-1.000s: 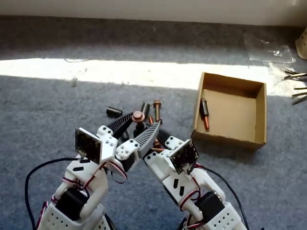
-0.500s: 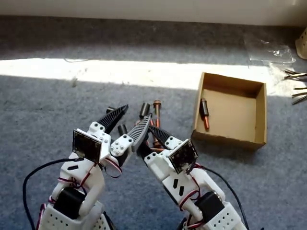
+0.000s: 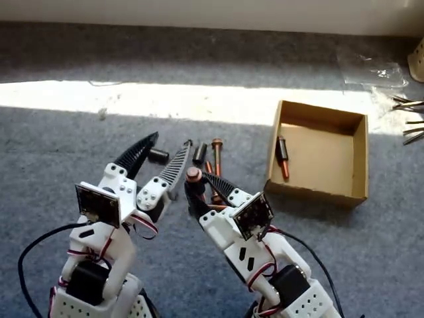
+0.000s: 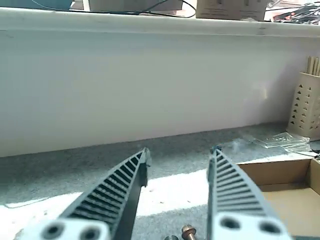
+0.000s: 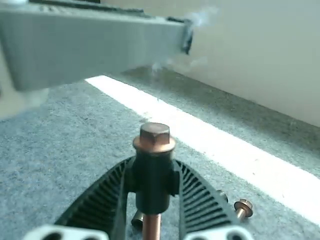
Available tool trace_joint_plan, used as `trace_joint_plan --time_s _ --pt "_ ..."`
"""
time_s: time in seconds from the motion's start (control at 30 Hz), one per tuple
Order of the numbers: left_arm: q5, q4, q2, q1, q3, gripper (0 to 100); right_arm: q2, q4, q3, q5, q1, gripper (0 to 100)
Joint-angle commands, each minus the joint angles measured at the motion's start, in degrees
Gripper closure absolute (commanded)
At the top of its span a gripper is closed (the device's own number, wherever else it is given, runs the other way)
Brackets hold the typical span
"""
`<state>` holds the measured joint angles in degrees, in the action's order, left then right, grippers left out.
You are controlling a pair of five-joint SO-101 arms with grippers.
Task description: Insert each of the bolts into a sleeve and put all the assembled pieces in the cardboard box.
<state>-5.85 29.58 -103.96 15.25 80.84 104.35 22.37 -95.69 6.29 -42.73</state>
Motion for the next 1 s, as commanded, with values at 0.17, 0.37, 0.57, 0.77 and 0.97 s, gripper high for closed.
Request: trace_joint_plan --time_s 0.17,0.37,0.57,0.77,0.97 --pt "0.1 -1.1 -0.7 -10.4 -0.4 98 0.7 1.5 -6.4 -0.3 -0.4 99.4" --pt "0.4 -1.3 -0.7 -10.9 6.8 100 0.7 1.5 -6.4 -0.3 3.6 99.4" --pt "0.5 -1.1 -0.7 -11.8 10.4 100 0.7 3.7 -5.9 -0.3 11.4 99.4" --pt "0.4 -0.6 -0.7 -12.7 11.7 100 0.5 13.9 3.5 -0.2 15.9 99.4" --pt "0.4 -0.3 -0.7 -12.7 13.2 100 0.2 21.8 12.4 7.7 21.8 99.4"
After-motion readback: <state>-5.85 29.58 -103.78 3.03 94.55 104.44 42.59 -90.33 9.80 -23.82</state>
